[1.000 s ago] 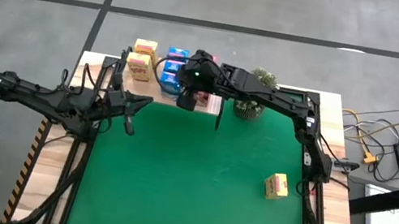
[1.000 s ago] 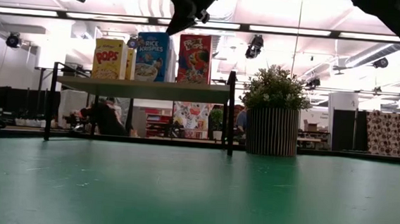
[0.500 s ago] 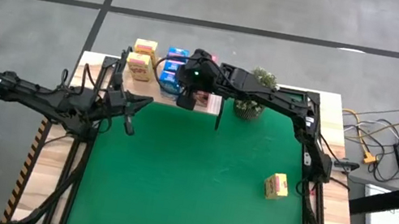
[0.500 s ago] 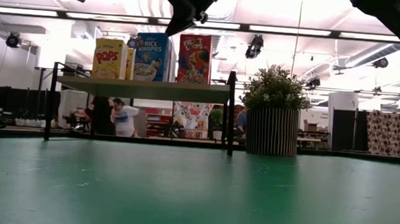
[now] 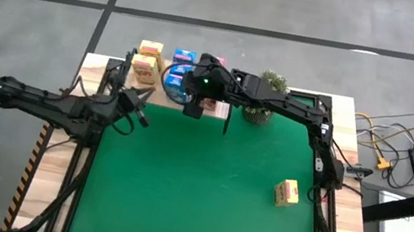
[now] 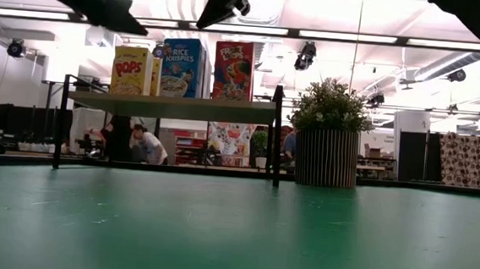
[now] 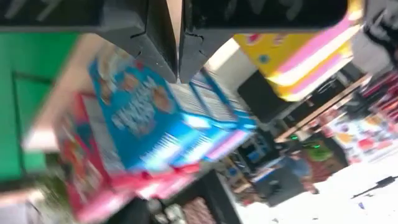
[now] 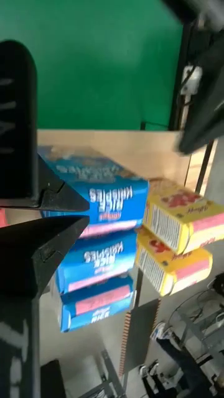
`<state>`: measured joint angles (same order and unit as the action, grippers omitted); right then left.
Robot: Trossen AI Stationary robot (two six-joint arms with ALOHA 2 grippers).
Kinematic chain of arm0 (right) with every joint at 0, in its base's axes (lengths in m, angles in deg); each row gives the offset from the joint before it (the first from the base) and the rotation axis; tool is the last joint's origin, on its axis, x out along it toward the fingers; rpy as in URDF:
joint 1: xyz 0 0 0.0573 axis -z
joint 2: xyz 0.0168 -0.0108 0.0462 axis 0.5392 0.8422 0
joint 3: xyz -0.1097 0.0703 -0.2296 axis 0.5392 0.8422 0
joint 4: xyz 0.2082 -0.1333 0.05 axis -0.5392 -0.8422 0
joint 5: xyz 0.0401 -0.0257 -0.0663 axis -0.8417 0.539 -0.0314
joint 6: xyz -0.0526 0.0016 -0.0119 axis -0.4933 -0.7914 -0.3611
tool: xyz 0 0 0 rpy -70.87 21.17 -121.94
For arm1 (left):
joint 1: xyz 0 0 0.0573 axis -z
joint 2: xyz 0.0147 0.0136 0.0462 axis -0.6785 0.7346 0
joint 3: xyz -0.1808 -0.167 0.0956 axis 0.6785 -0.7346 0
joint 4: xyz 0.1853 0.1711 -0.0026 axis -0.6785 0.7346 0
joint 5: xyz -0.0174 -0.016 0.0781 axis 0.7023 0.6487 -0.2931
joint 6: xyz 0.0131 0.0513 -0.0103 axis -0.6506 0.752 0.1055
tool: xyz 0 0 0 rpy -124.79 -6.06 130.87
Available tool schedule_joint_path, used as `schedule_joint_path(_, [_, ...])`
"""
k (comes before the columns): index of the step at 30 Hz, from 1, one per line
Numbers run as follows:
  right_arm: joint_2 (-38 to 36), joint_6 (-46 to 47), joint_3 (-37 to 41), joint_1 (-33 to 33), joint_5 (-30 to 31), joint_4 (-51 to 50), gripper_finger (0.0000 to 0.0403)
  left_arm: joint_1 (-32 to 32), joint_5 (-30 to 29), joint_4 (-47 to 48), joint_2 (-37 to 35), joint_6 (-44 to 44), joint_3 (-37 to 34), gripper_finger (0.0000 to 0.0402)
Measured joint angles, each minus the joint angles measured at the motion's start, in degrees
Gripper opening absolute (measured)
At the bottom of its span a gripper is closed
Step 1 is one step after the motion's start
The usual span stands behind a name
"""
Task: Stack cereal on shelf
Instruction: Put the blue cereal box on the shelf aligned with the other blue cereal boxes
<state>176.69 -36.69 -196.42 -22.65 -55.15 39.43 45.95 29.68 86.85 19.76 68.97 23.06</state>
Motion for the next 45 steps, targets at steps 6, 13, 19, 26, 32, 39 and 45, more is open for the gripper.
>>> schedule_joint_path(6, [0.00, -0.07, 0.00, -1.65, -0.04, -1.25, 0.0012, -4.01, 8.12, 2.88, 3.12, 1.13, -0.11, 0.0000])
schedule_joint_path(13, [-0.27, 0.09, -0.04, -2.87, 0.09, -3.18, 0.0012, -7.68, 8.09, 2.20, 5.59, 0.62, -0.02, 0.0000])
schedule_joint_path(19, [-0.55, 0.39, -0.07, -4.01, 3.22, -5.25, 0.0012, -8.63, 9.16, 0.12, 8.25, 0.50, -0.02, 0.0000])
schedule_joint_path(26, [-0.76, 1.51, -0.09, -5.15, 4.52, -8.86, 0.0012, -8.62, 9.16, -1.28, 8.99, 0.67, 0.00, 0.0000])
schedule_joint_path(32, [-0.79, 2.37, -0.09, -6.34, 4.53, -10.31, 0.0012, -8.70, 9.33, -1.33, 9.05, -0.02, 0.00, 0.0000])
schedule_joint_path(39, [-0.79, 2.56, -0.09, -8.06, 4.53, -10.68, 0.0012, -9.31, 6.67, -2.57, 11.00, -0.71, 0.00, 0.0000])
schedule_joint_path(45, [-0.81, 2.47, -0.09, -8.89, 4.53, -10.66, 0.0012, -9.29, 6.65, -3.61, 12.16, -0.78, 0.03, 0.0000])
